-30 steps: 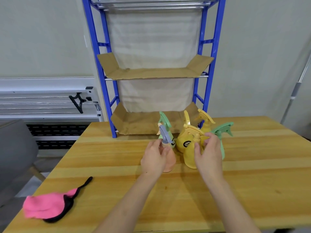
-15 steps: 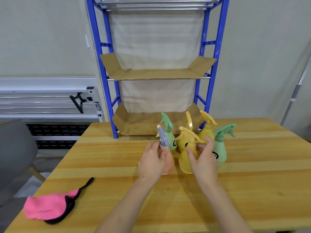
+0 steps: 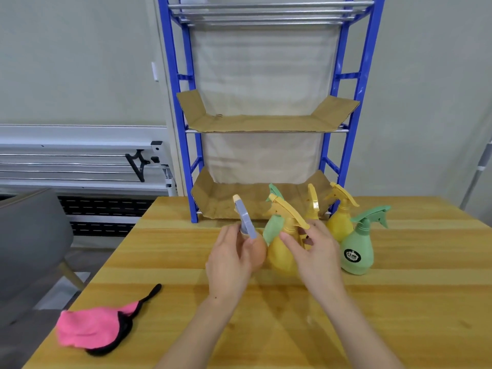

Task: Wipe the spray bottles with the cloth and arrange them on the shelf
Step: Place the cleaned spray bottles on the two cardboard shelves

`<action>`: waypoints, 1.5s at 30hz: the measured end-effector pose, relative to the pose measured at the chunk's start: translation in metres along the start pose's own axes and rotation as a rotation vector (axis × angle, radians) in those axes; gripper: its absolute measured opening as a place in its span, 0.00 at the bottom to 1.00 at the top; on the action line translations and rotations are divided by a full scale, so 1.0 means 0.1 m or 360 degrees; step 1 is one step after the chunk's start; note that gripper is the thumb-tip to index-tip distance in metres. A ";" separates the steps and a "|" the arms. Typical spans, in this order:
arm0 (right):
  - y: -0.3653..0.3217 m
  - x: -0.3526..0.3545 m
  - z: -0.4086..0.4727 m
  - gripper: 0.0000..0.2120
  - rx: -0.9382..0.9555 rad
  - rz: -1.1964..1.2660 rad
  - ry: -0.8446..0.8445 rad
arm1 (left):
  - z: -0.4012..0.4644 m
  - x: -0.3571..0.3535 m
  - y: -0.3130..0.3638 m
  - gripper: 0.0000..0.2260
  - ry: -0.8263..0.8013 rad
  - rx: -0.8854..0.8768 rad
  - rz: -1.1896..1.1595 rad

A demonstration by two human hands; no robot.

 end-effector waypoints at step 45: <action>0.03 -2.28 1.97 0.21 -0.0073 -0.0711 -0.0863 | 1.96 -1.28 -1.04 0.15 -0.0192 0.0408 -0.0074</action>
Point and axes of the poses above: each hand's wrist, its own z-axis towards the middle knuckle, its own x-axis out of the back of the hand, y = z × x, the point moved 8 cm from there along z, towards the middle knuckle, and after that the axes turned 15 degrees about y, right-handed, at the moved point
